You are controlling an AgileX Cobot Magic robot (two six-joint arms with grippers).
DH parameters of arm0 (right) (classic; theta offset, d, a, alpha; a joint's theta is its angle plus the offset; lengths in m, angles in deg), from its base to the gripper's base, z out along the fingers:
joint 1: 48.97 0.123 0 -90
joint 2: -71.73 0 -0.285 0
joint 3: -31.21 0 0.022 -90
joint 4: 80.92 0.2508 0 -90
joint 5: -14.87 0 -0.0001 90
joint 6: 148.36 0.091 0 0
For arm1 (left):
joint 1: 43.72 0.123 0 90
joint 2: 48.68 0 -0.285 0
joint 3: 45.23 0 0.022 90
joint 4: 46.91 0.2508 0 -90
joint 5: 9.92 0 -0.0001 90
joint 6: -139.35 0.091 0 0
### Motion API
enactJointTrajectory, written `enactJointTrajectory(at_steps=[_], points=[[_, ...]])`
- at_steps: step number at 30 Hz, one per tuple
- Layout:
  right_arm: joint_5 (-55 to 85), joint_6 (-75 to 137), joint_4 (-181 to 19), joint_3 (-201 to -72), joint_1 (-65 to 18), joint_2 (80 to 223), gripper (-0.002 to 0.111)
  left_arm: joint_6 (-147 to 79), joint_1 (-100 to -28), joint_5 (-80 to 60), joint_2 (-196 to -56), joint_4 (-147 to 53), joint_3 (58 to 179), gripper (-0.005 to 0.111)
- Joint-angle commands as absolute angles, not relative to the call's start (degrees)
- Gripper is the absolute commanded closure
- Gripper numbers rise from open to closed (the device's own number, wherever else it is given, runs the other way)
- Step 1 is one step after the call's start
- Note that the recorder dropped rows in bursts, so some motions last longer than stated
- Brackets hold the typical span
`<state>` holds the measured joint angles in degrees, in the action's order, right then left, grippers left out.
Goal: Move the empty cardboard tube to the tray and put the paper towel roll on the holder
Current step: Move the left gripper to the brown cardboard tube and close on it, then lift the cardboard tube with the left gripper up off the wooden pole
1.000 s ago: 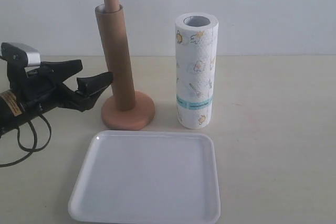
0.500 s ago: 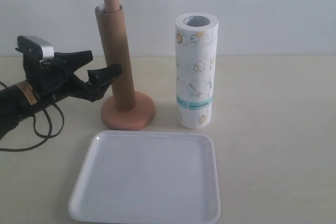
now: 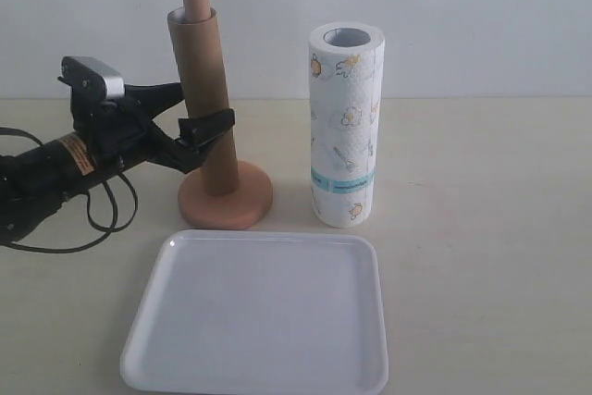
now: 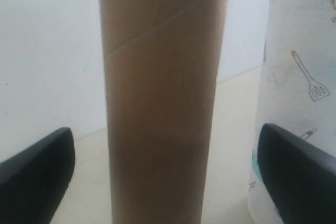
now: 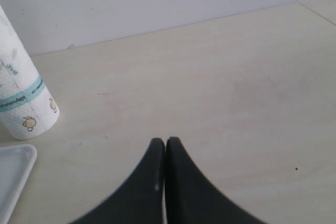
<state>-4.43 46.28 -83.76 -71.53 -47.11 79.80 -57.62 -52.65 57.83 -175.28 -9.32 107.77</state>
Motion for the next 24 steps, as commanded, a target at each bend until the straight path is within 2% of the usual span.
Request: enactJointTrajectory(at_steps=[1, 11, 14, 24], points=[[-4.2, 46.1, -84.1, -71.6, -47.3, 79.5, 0.108, -57.7, -53.1, 54.9, -175.7, -9.8, 109.1, 0.021], [-4.2, 46.1, -84.1, -71.6, -47.3, 79.5, 0.108, -57.7, -53.1, 52.2, -175.7, -9.9, 110.3, 0.029], [-4.2, 46.1, -84.1, -71.6, -47.3, 79.5, 0.108, -57.7, -53.1, 53.0, -175.7, -9.9, 110.3, 0.035], [-4.2, 46.1, -84.1, -71.6, -47.3, 79.5, 0.108, -57.6, -53.1, 56.1, -175.7, -10.1, 110.3, 0.094]])
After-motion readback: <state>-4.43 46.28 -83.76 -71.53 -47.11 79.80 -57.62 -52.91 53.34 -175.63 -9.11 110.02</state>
